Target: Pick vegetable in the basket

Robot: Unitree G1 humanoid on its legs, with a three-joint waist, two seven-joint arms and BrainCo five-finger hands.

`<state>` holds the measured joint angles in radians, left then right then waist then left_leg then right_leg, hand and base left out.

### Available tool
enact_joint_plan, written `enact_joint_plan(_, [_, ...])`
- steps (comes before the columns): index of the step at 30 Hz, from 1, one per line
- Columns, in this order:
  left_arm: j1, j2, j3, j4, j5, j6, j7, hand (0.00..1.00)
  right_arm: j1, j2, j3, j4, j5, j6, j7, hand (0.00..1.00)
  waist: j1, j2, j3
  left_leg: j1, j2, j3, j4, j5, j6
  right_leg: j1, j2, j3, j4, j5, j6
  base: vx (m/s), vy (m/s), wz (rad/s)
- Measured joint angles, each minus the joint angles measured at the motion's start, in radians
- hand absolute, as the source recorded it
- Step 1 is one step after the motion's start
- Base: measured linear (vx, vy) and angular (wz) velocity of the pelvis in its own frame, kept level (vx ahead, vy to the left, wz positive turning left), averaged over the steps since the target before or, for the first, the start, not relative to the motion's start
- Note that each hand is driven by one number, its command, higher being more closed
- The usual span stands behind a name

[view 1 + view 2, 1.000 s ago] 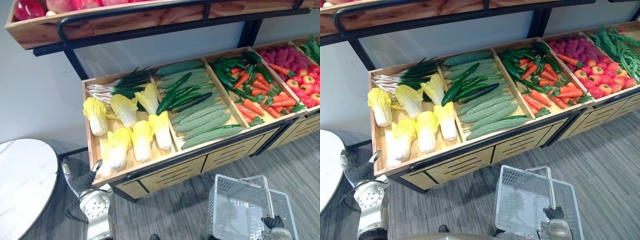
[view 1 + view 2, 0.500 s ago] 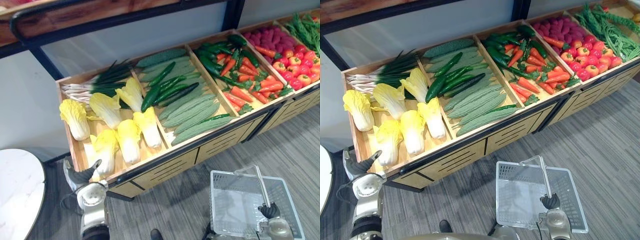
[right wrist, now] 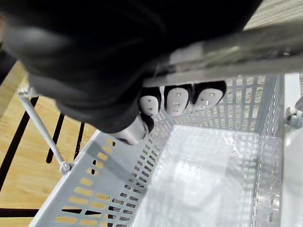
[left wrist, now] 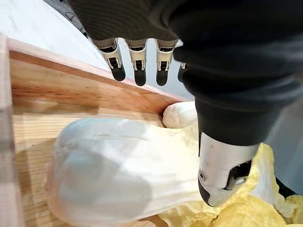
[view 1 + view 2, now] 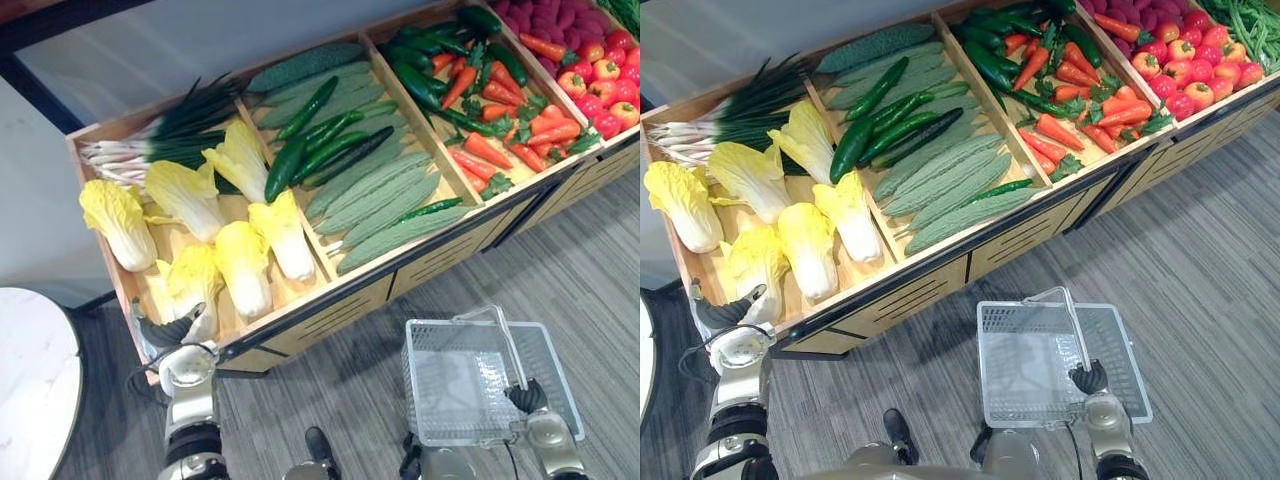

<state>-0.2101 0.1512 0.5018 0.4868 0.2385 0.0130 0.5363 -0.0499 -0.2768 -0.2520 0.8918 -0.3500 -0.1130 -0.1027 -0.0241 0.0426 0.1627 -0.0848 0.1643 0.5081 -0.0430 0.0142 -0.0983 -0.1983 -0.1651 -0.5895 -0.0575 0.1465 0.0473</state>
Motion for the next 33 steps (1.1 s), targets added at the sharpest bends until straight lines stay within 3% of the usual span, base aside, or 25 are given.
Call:
enact_joint_plan(17, [-0.08,0.002,0.02,0.065,0.001,0.021,0.001,0.0,-0.067,0.0,0.026,0.002,0.002,-0.002,-0.005,1.0,0.001,-0.014,0.062,-0.034,0.002,0.034,0.012,-0.001,-0.001,-0.061,0.003,0.05,0.008,0.006,-0.006,0.01,-0.01,-0.07])
enact_joint_plan(23, [-0.088,0.056,0.016,0.143,0.003,0.031,0.002,0.0,-0.074,-0.001,0.048,0.002,0.004,-0.002,-0.019,1.0,0.003,-0.016,0.068,-0.036,0.002,0.048,0.011,-0.007,-0.005,-0.076,0.004,0.067,0.01,0.006,-0.006,0.01,0.003,-0.08])
enact_joint_plan(24, [-0.088,0.068,0.015,0.168,0.002,0.032,0.002,1.0,-0.077,-0.001,0.059,0.002,0.004,-0.004,-0.02,1.0,0.003,-0.016,0.068,-0.033,0.001,0.058,0.012,-0.011,-0.006,-0.08,0.005,0.076,0.011,0.007,-0.005,0.01,0.008,-0.16])
enact_joint_plan(33, [-0.101,0.14,0.017,0.27,0.001,0.018,0.003,1.0,-0.083,-0.002,0.09,0.009,0.005,-0.024,-0.02,1.0,0.007,-0.017,0.068,-0.015,0.0,0.088,0.012,-0.022,-0.012,-0.081,0.008,0.105,0.01,0.008,-0.003,0.01,0.004,-0.1])
